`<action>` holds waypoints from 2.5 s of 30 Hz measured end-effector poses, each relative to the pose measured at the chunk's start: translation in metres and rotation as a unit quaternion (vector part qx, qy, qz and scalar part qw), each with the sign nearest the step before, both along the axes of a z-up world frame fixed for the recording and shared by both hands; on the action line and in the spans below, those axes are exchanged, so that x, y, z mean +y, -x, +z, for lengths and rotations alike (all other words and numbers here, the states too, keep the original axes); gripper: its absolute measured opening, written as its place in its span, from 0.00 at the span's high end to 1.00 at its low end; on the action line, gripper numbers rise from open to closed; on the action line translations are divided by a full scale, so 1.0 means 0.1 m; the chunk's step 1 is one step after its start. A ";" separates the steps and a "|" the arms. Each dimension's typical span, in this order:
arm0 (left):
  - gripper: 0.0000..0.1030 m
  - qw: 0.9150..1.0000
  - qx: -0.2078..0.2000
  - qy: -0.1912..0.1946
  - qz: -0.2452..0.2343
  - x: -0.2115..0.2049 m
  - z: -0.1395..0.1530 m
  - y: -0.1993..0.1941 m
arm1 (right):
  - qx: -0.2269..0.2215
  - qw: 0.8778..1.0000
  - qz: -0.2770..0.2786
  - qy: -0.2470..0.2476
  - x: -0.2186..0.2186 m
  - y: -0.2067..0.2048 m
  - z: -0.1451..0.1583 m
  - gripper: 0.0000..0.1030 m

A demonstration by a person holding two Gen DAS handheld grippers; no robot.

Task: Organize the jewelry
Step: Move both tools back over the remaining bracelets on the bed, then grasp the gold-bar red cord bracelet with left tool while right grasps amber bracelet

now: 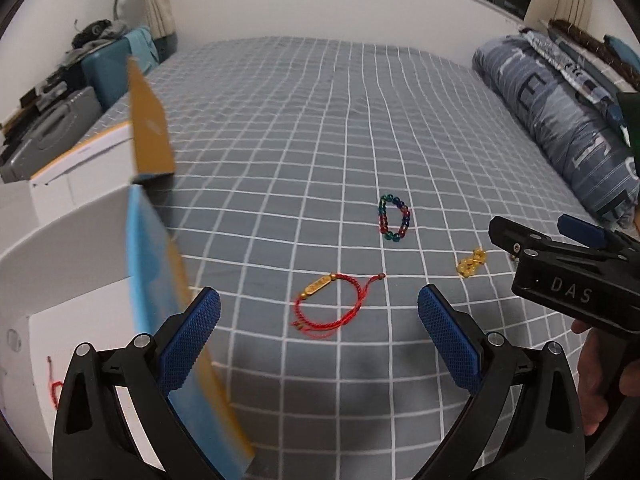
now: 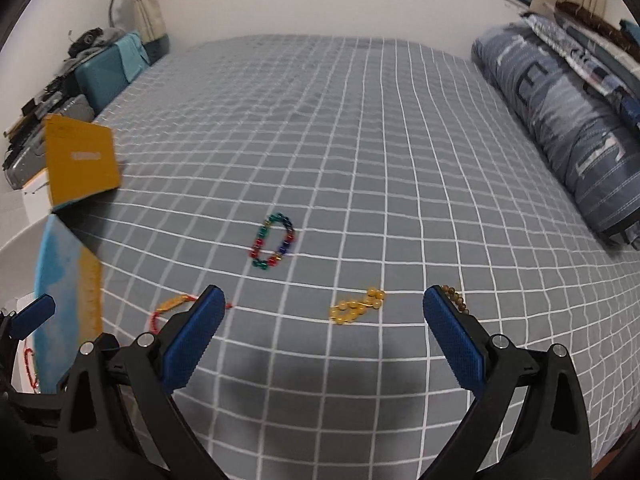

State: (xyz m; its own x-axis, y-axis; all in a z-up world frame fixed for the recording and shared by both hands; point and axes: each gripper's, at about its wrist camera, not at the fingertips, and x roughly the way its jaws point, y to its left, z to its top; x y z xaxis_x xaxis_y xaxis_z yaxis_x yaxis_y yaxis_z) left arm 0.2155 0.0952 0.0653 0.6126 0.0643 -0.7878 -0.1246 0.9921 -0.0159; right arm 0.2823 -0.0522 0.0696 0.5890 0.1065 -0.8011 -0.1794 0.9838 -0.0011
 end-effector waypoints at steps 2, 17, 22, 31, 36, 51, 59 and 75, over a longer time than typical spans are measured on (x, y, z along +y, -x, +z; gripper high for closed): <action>0.06 1.000 0.008 0.004 0.001 -0.02 -0.10 -0.09 | 0.014 1.000 0.000 0.000 -0.03 -0.10 -0.12 0.07; 0.06 0.997 0.067 0.004 0.022 -0.08 -0.88 -0.57 | 0.090 0.996 0.012 -0.015 -0.09 -0.51 -0.87 0.14; 0.06 0.997 0.068 0.006 0.021 -0.05 -0.97 -0.62 | 0.098 0.995 0.011 -0.025 -0.12 -0.57 -0.95 0.16; 0.06 0.997 0.070 0.009 0.019 -0.04 -1.06 -0.65 | 0.120 0.992 0.006 -0.023 -0.14 -0.65 -1.14 0.27; 0.14 0.997 0.069 0.000 0.018 -0.08 -1.09 -0.63 | 0.123 0.992 0.002 -0.014 -0.15 -0.66 -1.16 0.34; 0.72 0.997 0.069 0.038 0.026 0.02 -1.00 -0.55 | 0.126 0.992 -0.014 -0.010 -0.19 -0.62 -1.13 0.74; 0.86 0.997 0.062 0.033 0.008 -0.04 -0.95 -0.54 | 0.126 0.992 -0.020 -0.011 -0.20 -0.61 -1.10 0.91; 0.86 0.998 0.042 0.041 -0.001 -0.03 -0.82 -0.49 | 0.100 0.995 -0.023 -0.008 -0.21 -0.53 -0.94 0.91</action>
State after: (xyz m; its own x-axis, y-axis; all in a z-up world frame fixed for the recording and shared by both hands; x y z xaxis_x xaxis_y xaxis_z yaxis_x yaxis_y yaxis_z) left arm 0.2649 0.0919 -0.0169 0.5448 -0.0030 -0.8386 -0.1268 0.9882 -0.0859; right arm 0.3349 -0.0728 -0.0246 0.4231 0.0972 -0.9009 -0.1295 0.9905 0.0461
